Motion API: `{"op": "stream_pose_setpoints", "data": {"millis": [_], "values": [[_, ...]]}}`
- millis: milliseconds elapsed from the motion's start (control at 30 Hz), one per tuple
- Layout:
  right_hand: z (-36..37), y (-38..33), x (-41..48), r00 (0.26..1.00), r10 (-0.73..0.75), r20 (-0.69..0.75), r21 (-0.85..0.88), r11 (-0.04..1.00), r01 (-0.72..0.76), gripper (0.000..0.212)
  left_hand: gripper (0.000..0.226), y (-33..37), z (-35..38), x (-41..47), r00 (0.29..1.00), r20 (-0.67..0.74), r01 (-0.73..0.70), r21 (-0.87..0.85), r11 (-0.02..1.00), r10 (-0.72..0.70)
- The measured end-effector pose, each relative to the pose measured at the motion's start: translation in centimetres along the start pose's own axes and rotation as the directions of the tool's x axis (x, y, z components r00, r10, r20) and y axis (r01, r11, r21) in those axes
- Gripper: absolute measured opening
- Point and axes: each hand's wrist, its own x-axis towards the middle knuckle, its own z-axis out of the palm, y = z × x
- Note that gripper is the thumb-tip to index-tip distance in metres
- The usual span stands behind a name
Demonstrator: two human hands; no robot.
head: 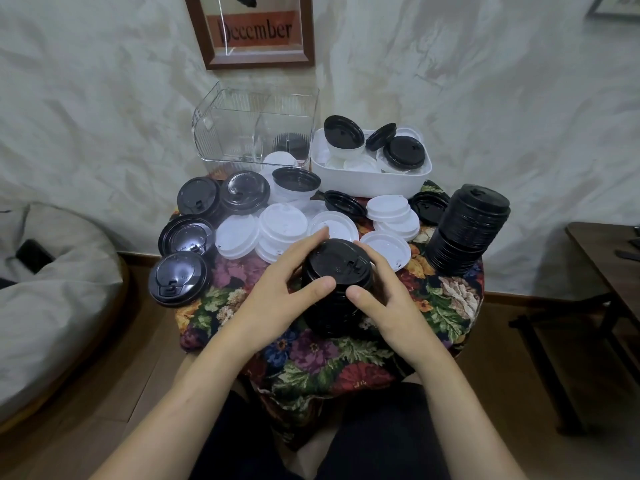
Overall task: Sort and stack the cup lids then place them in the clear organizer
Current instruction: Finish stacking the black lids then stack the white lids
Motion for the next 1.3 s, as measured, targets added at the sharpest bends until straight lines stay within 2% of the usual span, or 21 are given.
{"op": "stream_pose_setpoints", "data": {"millis": [133,267,367,500,767,1167,1300], "values": [[-0.2,-0.1,0.1,1.000,-0.001,0.011,-0.012,1.000,0.001,0.063,0.077,-0.3,0.3,-0.3,0.999,-0.013,0.051,-0.027,0.998,-0.051],[0.1,-0.6,0.1,1.000,-0.014,-0.008,-0.037,0.999,0.014,0.080,0.078,-0.6,0.3,-0.3,0.997,-0.024,0.069,-0.001,0.998,-0.069],[0.2,-1.0,0.2,1.000,-0.020,-0.009,-0.059,0.998,0.020,0.072,0.082,-0.8,0.3,-0.3,0.997,-0.029,0.076,0.006,0.997,-0.075],[0.1,-0.8,0.4,1.000,-0.024,0.008,-0.069,0.997,0.024,0.086,0.082,-1.1,0.3,-0.3,0.997,-0.033,0.072,0.012,0.997,-0.071],[0.3,-1.2,0.5,0.999,-0.025,0.023,-0.119,0.993,0.028,0.065,0.080,-1.6,0.7,-0.5,0.996,-0.070,0.063,0.032,0.998,-0.061],[0.0,-0.9,0.5,0.999,-0.002,0.032,-0.136,0.991,0.006,0.065,0.088,-1.4,1.2,-0.9,0.998,-0.048,0.034,0.062,0.997,-0.031],[-0.4,-1.0,0.7,0.998,-0.008,0.055,-0.127,0.992,0.015,0.070,0.091,-1.5,0.9,-1.0,0.998,-0.017,0.067,0.003,0.998,-0.066]]}}
